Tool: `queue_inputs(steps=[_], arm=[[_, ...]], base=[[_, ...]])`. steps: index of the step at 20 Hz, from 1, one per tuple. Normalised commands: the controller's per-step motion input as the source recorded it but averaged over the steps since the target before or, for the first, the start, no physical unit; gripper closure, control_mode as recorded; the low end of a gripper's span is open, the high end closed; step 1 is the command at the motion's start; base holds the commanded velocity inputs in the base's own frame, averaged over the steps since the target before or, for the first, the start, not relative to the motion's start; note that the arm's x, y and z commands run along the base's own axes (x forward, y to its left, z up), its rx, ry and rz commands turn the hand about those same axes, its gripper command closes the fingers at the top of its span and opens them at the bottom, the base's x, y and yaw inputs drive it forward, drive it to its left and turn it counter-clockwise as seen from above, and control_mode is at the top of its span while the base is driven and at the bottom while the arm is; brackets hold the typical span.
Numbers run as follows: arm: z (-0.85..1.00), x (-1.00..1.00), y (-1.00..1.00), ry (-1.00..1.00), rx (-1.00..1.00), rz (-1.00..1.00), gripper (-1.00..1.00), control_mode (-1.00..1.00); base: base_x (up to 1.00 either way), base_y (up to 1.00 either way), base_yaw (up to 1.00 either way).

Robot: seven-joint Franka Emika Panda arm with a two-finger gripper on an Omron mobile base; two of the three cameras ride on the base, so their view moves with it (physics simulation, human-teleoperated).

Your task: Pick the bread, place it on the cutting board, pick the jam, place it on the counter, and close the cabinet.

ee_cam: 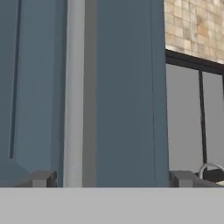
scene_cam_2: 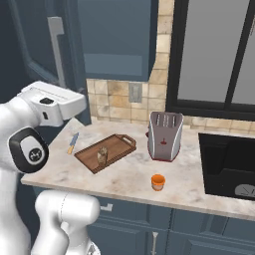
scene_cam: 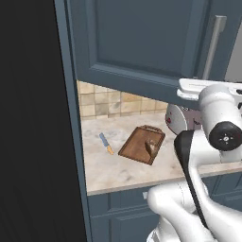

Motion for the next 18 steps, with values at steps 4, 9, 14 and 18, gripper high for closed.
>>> queue_inputs(steps=[4, 9, 14, 18], arm=[[-0.12, 0.60, -0.08, 0.00, 0.00, 0.11, -1.00, -1.00], [-0.16, 0.59, -0.05, 0.00, 0.00, 0.12, -1.00, -1.00], [-0.18, 0.59, -0.02, 0.00, 0.00, 0.12, -1.00, -1.00], [-0.18, 0.58, 0.00, 0.00, 0.00, 0.12, -1.00, -1.00]], base=[[0.00, 0.00, 0.00], [0.00, 0.00, 0.00], [0.00, 0.00, 0.00], [0.00, 0.00, 0.00]])
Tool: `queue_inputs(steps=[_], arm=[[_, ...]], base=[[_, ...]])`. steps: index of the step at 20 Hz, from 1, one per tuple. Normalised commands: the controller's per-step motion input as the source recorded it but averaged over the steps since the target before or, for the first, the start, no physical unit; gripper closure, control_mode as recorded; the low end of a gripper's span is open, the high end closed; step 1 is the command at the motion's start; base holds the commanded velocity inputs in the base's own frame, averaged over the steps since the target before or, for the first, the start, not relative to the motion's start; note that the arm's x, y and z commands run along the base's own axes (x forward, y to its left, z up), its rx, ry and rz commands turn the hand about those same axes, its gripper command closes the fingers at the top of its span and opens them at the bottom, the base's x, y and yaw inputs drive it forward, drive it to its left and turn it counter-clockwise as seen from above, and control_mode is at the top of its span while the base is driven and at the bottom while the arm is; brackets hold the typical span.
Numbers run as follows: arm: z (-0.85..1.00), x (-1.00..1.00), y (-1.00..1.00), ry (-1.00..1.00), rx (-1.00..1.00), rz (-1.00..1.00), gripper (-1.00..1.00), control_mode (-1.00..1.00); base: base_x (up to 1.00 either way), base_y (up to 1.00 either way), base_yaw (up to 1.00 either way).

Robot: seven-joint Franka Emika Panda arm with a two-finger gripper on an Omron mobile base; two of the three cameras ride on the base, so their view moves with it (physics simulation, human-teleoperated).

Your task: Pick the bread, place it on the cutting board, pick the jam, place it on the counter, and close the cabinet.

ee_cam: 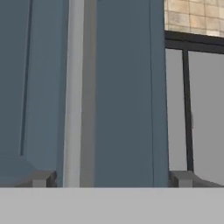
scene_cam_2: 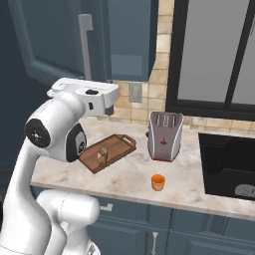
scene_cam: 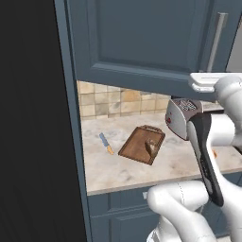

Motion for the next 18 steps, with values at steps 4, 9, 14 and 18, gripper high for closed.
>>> queue_inputs(steps=[4, 9, 14, 18], arm=[[-0.17, 0.54, 0.00, 0.00, 0.00, 0.11, -1.00, -1.00], [-0.13, 0.51, 0.00, 0.00, 0.00, 0.09, -1.00, -1.00], [-0.15, 0.51, 0.00, 0.00, 0.00, 0.09, -1.00, -1.00], [-0.15, 0.48, 0.00, 0.00, 0.00, 0.08, -1.00, -1.00]], base=[[0.00, 0.00, 0.00], [0.00, 0.00, 0.00], [0.00, 0.00, 0.00], [0.00, 0.00, 0.00]])
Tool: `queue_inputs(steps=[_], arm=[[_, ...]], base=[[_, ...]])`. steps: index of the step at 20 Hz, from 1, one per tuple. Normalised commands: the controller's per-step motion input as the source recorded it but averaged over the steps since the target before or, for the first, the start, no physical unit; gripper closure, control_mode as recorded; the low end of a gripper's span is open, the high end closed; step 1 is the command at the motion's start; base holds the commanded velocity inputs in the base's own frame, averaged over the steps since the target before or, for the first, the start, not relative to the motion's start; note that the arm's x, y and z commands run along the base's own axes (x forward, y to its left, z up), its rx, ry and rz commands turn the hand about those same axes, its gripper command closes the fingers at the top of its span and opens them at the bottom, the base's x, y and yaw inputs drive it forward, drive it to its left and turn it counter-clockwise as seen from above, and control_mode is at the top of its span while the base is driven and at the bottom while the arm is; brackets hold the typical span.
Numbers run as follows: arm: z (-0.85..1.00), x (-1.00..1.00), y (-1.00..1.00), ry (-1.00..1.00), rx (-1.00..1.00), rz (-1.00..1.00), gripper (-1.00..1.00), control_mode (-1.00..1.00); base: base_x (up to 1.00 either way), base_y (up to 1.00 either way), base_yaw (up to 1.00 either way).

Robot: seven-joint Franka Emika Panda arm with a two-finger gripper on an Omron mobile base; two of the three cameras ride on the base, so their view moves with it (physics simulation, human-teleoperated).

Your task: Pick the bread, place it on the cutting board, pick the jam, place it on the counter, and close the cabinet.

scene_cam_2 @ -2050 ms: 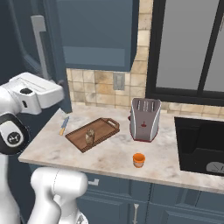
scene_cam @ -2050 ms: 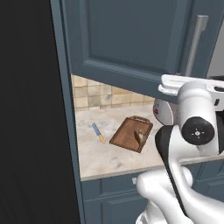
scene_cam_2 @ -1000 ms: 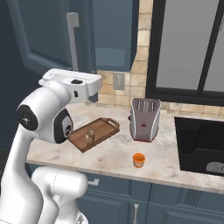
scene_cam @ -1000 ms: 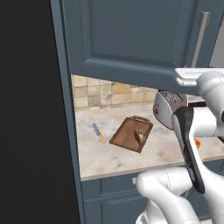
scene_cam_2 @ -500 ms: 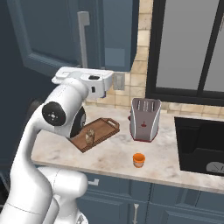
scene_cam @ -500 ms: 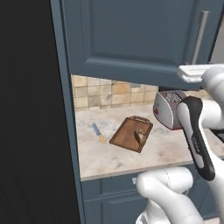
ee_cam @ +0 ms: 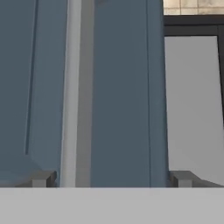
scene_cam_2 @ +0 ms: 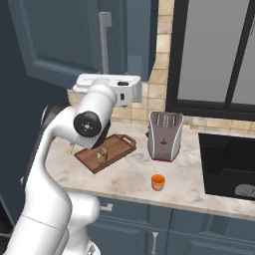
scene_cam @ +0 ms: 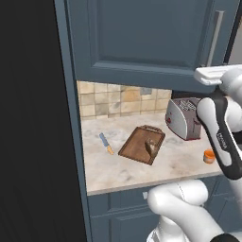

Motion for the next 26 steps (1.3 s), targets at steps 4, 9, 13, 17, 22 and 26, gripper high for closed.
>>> queue_inputs(steps=[4, 9, 13, 17, 22, 26], arm=[[-0.11, 0.42, 0.00, 0.00, 0.00, 0.05, -1.00, -1.00], [-0.10, 0.45, 0.00, 0.00, 0.00, 0.05, -1.00, -1.00], [-0.09, 0.45, 0.00, 0.00, 0.00, 0.04, -1.00, -1.00], [-0.05, 0.46, 0.00, 0.00, 0.00, 0.03, -1.00, -1.00], [-0.03, 0.43, 0.00, 0.00, 0.00, 0.01, -1.00, -1.00], [-0.02, 0.43, 0.00, 0.00, 0.00, 0.00, -1.00, -1.00]], base=[[0.00, 0.00, 0.00], [0.00, 0.00, 0.00], [0.00, 0.00, 0.00], [0.00, 0.00, 0.00], [0.00, 0.00, 0.00], [0.00, 0.00, 0.00]])
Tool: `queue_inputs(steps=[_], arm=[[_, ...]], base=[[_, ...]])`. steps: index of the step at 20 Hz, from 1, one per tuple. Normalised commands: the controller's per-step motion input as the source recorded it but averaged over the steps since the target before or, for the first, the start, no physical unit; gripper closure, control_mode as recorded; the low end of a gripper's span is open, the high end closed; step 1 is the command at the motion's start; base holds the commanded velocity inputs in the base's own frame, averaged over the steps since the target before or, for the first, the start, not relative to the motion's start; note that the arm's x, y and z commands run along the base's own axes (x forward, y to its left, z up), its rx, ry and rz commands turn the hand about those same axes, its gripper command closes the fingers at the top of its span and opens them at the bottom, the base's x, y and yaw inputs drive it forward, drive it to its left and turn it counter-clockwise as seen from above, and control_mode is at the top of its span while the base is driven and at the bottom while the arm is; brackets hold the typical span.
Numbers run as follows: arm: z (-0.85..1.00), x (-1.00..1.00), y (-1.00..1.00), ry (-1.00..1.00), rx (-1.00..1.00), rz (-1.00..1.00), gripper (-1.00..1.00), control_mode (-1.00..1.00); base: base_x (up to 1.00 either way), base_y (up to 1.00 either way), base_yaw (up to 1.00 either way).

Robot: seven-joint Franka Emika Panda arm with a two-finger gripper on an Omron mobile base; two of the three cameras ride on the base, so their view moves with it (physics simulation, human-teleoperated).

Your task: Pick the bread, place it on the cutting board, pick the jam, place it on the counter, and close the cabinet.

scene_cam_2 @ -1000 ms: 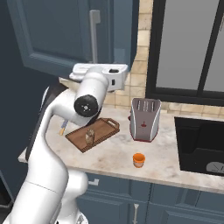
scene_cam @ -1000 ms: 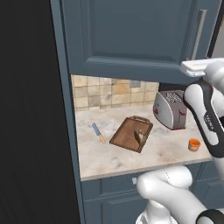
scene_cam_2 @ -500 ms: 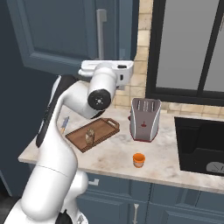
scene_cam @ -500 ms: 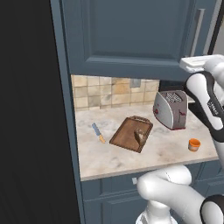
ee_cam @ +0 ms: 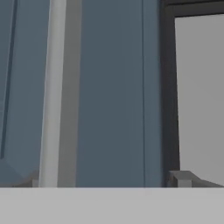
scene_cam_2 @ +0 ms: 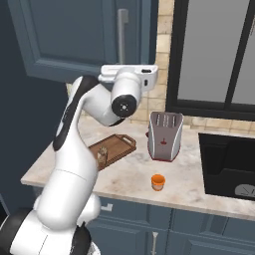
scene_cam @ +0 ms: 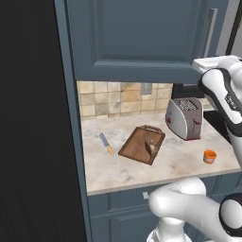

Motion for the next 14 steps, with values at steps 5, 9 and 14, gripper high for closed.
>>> queue_inputs(steps=[5, 9, 14], arm=[[-0.02, 0.43, 0.00, 0.00, 0.00, 0.00, -1.00, -1.00], [-0.02, 0.42, 0.00, 0.00, 0.00, 0.00, -1.00, -1.00], [0.00, 0.38, 0.00, 0.00, 0.00, 0.00, -1.00, -1.00]], base=[[0.00, 0.00, 0.00], [0.00, 0.00, 0.00], [0.00, 0.00, 0.00]])
